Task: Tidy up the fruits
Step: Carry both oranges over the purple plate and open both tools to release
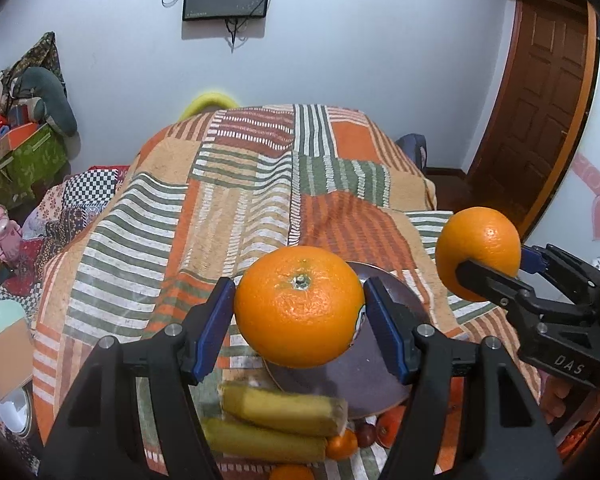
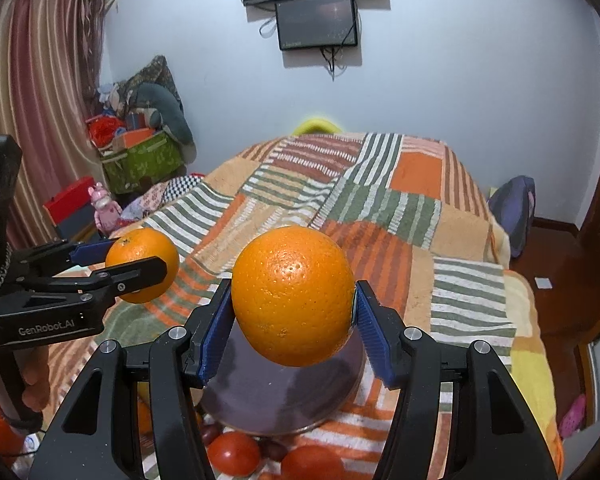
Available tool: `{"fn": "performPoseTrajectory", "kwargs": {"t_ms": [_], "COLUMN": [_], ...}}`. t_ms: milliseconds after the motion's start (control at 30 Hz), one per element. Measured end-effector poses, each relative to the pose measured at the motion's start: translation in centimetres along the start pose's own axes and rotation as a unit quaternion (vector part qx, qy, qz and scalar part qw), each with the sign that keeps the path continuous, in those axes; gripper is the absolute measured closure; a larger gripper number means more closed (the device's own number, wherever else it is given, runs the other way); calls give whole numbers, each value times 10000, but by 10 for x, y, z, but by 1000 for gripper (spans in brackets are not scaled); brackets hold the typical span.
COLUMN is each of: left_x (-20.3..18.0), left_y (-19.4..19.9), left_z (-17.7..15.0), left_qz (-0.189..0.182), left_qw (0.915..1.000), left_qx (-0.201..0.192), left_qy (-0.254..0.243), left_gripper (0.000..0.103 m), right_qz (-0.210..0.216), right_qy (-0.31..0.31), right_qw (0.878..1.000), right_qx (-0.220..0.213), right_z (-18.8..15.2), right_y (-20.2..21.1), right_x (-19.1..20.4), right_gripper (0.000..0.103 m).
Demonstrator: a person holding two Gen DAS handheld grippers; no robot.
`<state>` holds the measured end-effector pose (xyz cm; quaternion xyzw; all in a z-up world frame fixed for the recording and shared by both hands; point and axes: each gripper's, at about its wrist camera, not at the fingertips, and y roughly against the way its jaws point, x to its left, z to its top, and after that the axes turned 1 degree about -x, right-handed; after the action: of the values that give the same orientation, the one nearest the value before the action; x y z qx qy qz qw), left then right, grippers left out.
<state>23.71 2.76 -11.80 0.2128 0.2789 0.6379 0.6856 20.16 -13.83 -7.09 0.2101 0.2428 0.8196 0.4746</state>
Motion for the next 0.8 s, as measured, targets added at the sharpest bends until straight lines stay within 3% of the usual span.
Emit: {"fn": "performPoseTrajectory", "kwargs": {"t_ms": [467,667,800], "left_x": [8,8,6], "left_y": [-83,-114,-129], "left_z": [6,0,-5], "left_qz": [12,-232,-175], "left_qw": [9974,9917,9887], "left_qx": [716,1250,1462], "left_qy": [-106,-172,-287], "left_gripper": [38,38,38], "right_qz": [-218,-123,-74], "right_qy": [-5,58,264], "right_qw": [9968,9940,9917], "right_qx": [765,1083,1260], "right_z": [-7,-11,-14], "right_y": [-69,-90,-99], "right_x": [-23,-28,-25], "right_gripper": [48,48,48]}}
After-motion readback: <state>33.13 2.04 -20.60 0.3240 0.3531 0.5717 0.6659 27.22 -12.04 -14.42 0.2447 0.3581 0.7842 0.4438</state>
